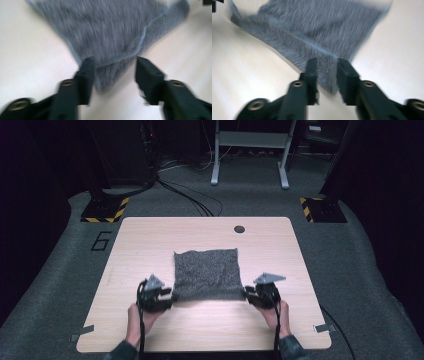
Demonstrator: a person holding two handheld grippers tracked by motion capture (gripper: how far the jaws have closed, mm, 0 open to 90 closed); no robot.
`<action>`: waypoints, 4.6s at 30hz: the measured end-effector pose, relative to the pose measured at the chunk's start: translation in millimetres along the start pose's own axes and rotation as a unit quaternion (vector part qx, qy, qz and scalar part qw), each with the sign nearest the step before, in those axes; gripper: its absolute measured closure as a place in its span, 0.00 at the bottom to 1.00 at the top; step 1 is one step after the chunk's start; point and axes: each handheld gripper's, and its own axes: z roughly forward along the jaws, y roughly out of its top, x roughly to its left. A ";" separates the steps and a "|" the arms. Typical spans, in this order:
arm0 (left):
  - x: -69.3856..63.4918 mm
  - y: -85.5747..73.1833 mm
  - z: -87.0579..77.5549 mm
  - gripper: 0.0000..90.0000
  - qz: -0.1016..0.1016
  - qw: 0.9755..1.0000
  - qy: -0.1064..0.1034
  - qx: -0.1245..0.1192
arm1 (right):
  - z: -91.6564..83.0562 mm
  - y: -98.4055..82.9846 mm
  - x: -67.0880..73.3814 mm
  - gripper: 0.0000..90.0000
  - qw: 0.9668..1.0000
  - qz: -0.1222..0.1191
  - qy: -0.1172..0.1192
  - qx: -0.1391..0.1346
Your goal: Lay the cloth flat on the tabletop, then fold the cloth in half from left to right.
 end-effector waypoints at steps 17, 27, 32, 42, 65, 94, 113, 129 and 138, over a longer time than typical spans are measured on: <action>8.3 30.7 40.9 0.26 0.026 0.997 0.051 0.053 | 48.8 53.9 -6.0 0.55 0.997 -0.001 -0.032 0.069; -1.8 8.3 12.0 0.23 0.020 0.999 0.036 0.032 | -14.0 15.3 7.5 0.57 0.999 0.014 -0.006 0.033; 5.5 39.1 23.3 0.22 -0.002 1.000 0.015 0.004 | 10.8 43.4 0.9 0.52 1.000 0.005 -0.006 0.028; -1.7 30.0 66.6 0.21 0.037 0.997 0.024 0.068 | 65.9 23.0 10.3 0.33 0.997 -0.025 -0.012 0.077; 2.7 42.5 27.0 0.16 0.006 1.000 0.014 0.005 | 16.0 5.9 30.5 0.24 1.000 -0.006 -0.020 0.010; 67.8 93.9 35.9 0.08 -0.045 0.997 0.062 -0.010 | 50.4 39.8 104.0 0.17 0.997 -0.057 0.045 0.011; 100.6 100.7 87.0 0.17 -0.074 0.994 0.076 0.008 | 87.5 49.3 156.6 0.20 0.991 -0.098 0.080 0.042; 100.0 102.6 119.2 0.50 -0.069 0.994 0.082 0.029 | 124.1 37.0 194.4 0.57 0.991 -0.116 0.044 0.044; 92.3 99.5 124.8 0.79 -0.054 0.995 0.086 0.022 | 120.9 34.8 194.1 0.91 0.992 -0.114 0.031 0.037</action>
